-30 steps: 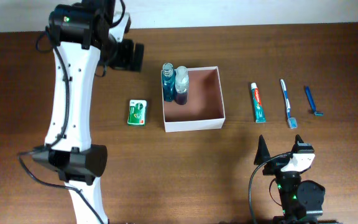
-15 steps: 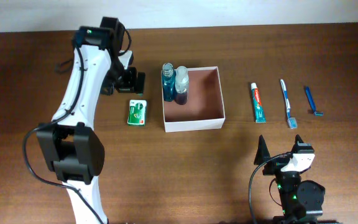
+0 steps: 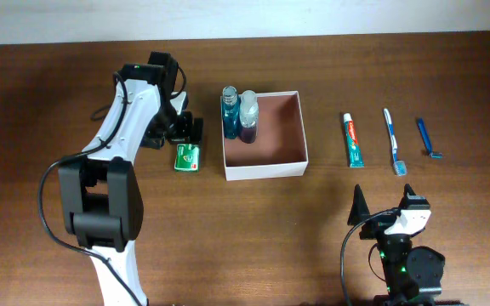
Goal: Pack container
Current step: 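Lower the left gripper over the Dettol soap bar left of the box, then close the left gripper around the Dettol soap bar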
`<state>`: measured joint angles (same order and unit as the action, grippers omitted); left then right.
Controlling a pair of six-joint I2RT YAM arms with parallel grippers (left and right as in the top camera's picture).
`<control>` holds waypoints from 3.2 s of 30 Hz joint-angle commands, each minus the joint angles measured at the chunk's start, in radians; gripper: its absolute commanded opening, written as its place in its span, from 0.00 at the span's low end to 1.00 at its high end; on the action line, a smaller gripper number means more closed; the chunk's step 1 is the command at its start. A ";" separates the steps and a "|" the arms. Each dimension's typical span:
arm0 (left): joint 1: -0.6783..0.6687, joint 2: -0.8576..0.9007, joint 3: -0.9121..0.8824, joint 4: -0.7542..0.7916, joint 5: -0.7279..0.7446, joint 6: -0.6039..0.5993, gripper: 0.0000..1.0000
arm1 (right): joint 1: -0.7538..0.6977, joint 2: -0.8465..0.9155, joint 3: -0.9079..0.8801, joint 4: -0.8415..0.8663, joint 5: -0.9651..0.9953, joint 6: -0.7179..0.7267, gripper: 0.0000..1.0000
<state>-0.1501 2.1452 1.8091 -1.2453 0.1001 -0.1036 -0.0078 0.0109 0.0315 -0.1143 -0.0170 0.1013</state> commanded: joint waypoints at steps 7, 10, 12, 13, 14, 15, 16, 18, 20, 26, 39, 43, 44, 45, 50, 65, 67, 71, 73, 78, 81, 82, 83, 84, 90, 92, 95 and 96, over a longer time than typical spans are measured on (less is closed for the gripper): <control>-0.026 -0.002 -0.068 0.071 -0.045 -0.058 0.99 | -0.008 -0.006 -0.008 0.000 -0.005 0.000 0.98; -0.048 -0.001 -0.068 0.098 -0.055 -0.068 0.99 | -0.008 -0.006 -0.008 0.000 -0.005 0.000 0.99; -0.054 0.000 -0.068 0.110 -0.075 -0.087 0.99 | -0.008 -0.006 -0.008 0.000 -0.005 0.000 0.99; -0.055 0.000 -0.068 0.114 -0.074 -0.087 0.99 | -0.008 -0.006 -0.008 0.000 -0.005 0.000 0.98; -0.054 0.000 -0.068 0.113 -0.074 -0.089 0.99 | -0.008 -0.006 -0.008 0.000 -0.005 0.000 0.99; -0.054 0.000 -0.069 0.113 -0.074 -0.090 0.99 | -0.008 -0.006 -0.008 0.000 -0.005 0.000 0.98; -0.054 0.000 -0.071 0.113 -0.074 -0.090 0.99 | -0.008 -0.006 -0.008 0.000 -0.005 0.000 0.98; -0.052 0.000 -0.077 0.113 -0.074 -0.090 0.99 | -0.008 -0.006 -0.008 0.000 -0.005 0.000 0.98; -0.052 0.000 -0.089 0.121 -0.074 -0.090 0.99 | -0.008 -0.006 -0.008 0.000 -0.005 0.000 0.98; -0.052 0.000 -0.139 0.164 -0.074 -0.090 0.99 | -0.008 -0.006 -0.008 0.000 -0.005 0.000 0.98; -0.052 0.000 -0.160 0.203 -0.074 -0.090 0.99 | -0.008 -0.006 -0.008 0.000 -0.005 0.000 0.98; -0.052 0.000 -0.164 0.214 -0.075 -0.090 0.99 | -0.008 -0.006 -0.008 0.000 -0.005 0.000 0.99; -0.052 0.000 -0.169 0.222 -0.075 -0.090 0.99 | -0.008 -0.006 -0.008 0.000 -0.005 0.000 0.98; -0.052 0.000 -0.174 0.233 -0.075 -0.090 0.99 | -0.008 -0.006 -0.008 0.000 -0.005 0.000 0.98; -0.052 0.000 -0.185 0.246 -0.074 -0.090 0.99 | -0.008 -0.006 -0.008 0.000 -0.005 0.000 0.98; -0.046 0.000 -0.193 0.265 -0.105 -0.090 0.99 | -0.008 -0.006 -0.008 0.000 -0.005 0.000 0.98; -0.043 0.000 -0.193 0.265 -0.102 -0.090 0.99 | -0.008 -0.006 -0.008 0.000 -0.005 0.000 0.98; -0.042 0.000 -0.193 0.265 -0.099 -0.090 0.99 | -0.008 -0.006 -0.008 0.000 -0.005 0.000 0.98; -0.042 0.000 -0.193 0.257 -0.097 -0.090 0.99 | -0.008 -0.006 -0.008 0.000 -0.005 0.000 0.98; -0.042 0.000 -0.193 0.266 -0.097 -0.090 0.99 | -0.008 -0.006 -0.008 0.000 -0.005 0.000 0.98; -0.044 0.000 -0.202 0.265 -0.097 -0.090 0.99 | -0.008 -0.006 -0.008 0.000 -0.005 0.000 0.98; -0.045 0.000 -0.207 0.265 -0.097 -0.090 0.99 | -0.008 -0.006 -0.008 0.000 -0.005 0.000 0.98; -0.044 0.000 -0.214 0.267 -0.097 -0.090 0.99 | -0.008 -0.006 -0.008 0.000 -0.005 0.000 0.99; -0.044 0.000 -0.220 0.273 -0.097 -0.090 0.99 | -0.008 -0.006 -0.008 0.000 -0.005 0.000 0.98; -0.043 0.000 -0.241 0.288 -0.097 -0.090 0.99 | -0.008 -0.006 -0.008 0.000 -0.005 0.000 0.99; -0.043 0.000 -0.241 0.289 -0.096 -0.090 0.99 | -0.008 -0.006 -0.008 0.000 -0.005 0.000 0.98; -0.043 0.000 -0.242 0.290 -0.097 -0.090 0.99 | -0.008 -0.006 -0.008 0.000 -0.005 0.000 0.98; -0.043 0.000 -0.245 0.294 -0.097 -0.090 0.99 | -0.008 -0.006 -0.008 0.000 -0.005 0.000 0.99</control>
<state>-0.1997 2.1452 1.5761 -0.9581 0.0105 -0.1814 -0.0082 0.0109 0.0315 -0.1143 -0.0170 0.1013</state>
